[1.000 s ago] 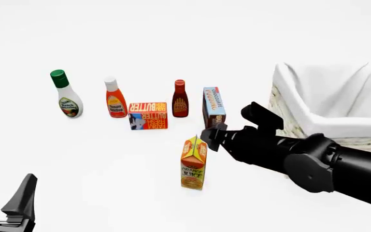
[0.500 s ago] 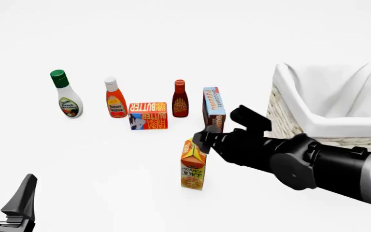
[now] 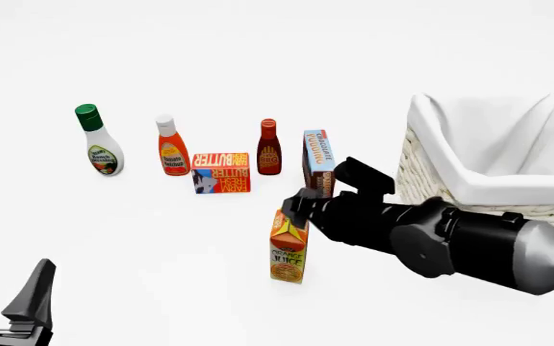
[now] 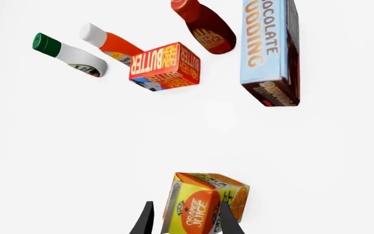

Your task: Pick the orange juice and place it in the basket.

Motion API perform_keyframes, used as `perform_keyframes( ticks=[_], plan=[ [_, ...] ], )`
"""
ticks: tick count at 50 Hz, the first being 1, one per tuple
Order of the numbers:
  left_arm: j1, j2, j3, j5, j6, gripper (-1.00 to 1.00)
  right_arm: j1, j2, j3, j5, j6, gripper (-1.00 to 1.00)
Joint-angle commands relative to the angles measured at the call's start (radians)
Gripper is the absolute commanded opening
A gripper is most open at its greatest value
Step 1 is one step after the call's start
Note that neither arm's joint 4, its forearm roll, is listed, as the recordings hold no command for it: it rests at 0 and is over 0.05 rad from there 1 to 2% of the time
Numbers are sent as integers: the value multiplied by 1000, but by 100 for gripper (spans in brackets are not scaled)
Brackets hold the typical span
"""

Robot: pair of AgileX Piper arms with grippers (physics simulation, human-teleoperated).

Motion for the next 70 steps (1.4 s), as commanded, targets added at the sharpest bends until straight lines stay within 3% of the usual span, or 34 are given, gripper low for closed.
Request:
perform_keyframes(
  ticks=[1, 59, 60, 70],
  plan=[
    [0, -1, 0, 2, 0, 100, 1, 28, 0, -16, 3, 100],
    [-1, -4, 0, 3, 0, 100, 64, 142, 83, -151, 79, 100],
    [-1, -4, 0, 4, 0, 100, 63, 143, 85, -156, 83, -100],
    [-1, -1, 0, 1, 0, 100, 67, 144, 84, -154, 74, -100]
  ],
)
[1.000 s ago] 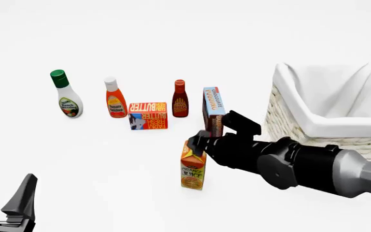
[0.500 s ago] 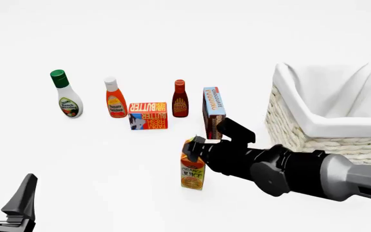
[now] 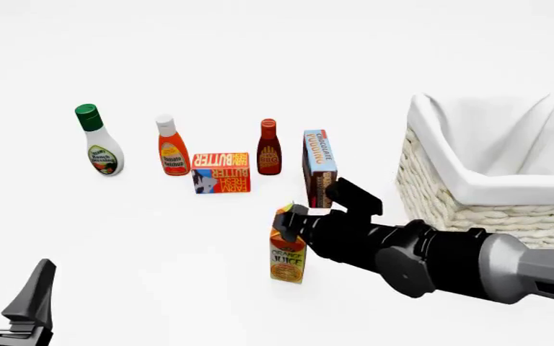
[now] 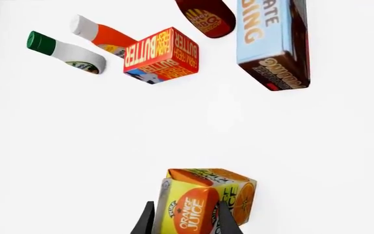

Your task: Pick the orange juice and place it in the basket.

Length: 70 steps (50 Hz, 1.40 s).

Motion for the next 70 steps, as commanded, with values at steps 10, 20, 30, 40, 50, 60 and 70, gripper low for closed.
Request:
perform_keyframes(
  ticks=[10, 20, 30, 40, 50, 60, 70],
  plan=[
    [0, 8, 0, -9, 0, 100, 25, 28, 1, 28, -30, -100],
    [0, 9, 0, -10, 0, 100, 20, -10, -19, 54, -66, -100],
    [0, 4, 0, -4, 0, 100, 23, -47, -20, 65, -81, -100],
    [-1, -2, 0, 2, 0, 100, 23, -80, -21, 76, -95, -100],
    [-1, -1, 0, 2, 0, 100, 23, -107, -22, 84, -106, -100],
    [-1, -2, 0, 2, 0, 100, 18, -131, -26, 97, -122, -100],
    [-1, -2, 0, 2, 0, 100, 10, -153, -44, 120, -150, -100]
  ],
)
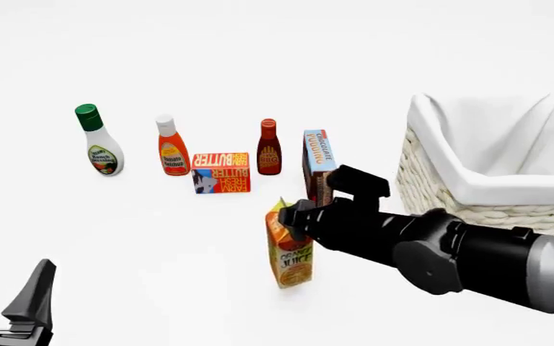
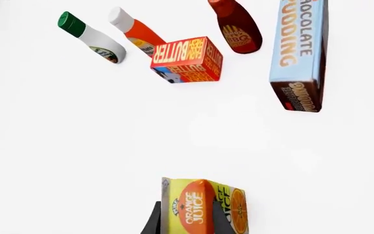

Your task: Pick the orange juice and place it in the basket.

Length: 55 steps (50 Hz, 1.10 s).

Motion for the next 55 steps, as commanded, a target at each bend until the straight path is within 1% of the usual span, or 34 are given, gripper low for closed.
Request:
perform_keyframes(
  ticks=[1, 12, 29, 34, 37, 45, 55],
  plan=[
    [0, -1, 0, 0, 0, 100, -8, -34, -23, 20, -10, -100],
    [0, 0, 0, 0, 0, 100, -11, -81, -33, 42, -35, -100],
    [0, 0, 0, 0, 0, 100, -22, -166, -24, 47, -65, -100],
    [0, 0, 0, 0, 0, 100, -37, -188, -29, 55, -82, -100],
    [-1, 5, 0, -4, 0, 100, -47, -209, -46, 77, -114, -100],
    [-1, 3, 0, -2, 0, 100, -57, -240, -58, 95, -133, -100],
    [-1, 3, 0, -2, 0, 100, -85, -303, -89, 122, -178, -100]
  ],
)
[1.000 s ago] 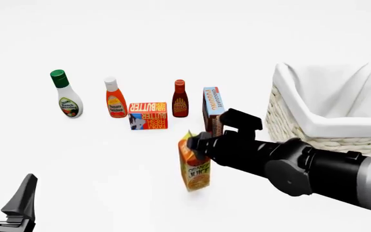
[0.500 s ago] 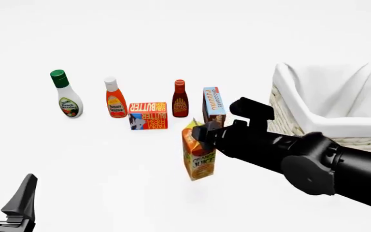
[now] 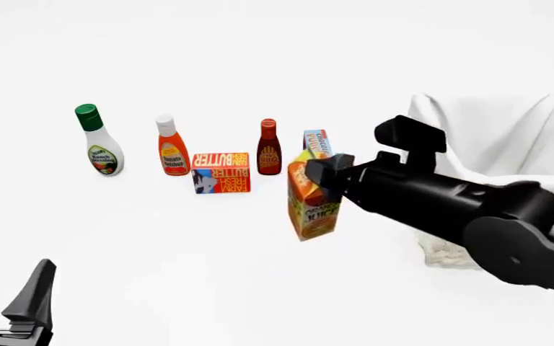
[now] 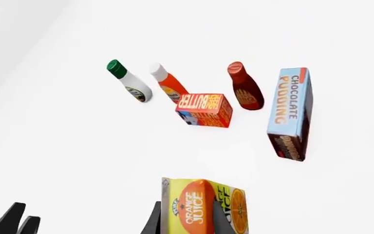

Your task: Pick the orange juice and place it in the basket.

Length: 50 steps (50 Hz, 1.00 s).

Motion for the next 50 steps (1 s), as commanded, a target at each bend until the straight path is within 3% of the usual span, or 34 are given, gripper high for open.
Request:
perform_keyframes(
  ticks=[1, 27, 42, 50],
  plan=[
    [0, 0, 0, -1, 0, 100, -27, -68, -38, 24, -28, -100],
    [-1, 8, 1, -8, 0, 100, -100, -199, -138, 141, -147, -100],
    [-1, 2, 0, -2, 0, 100, -172, -255, -235, 218, -250, -100],
    [-1, 7, 0, -7, 0, 100, -204, -278, -256, 232, -271, -100]
  ],
)
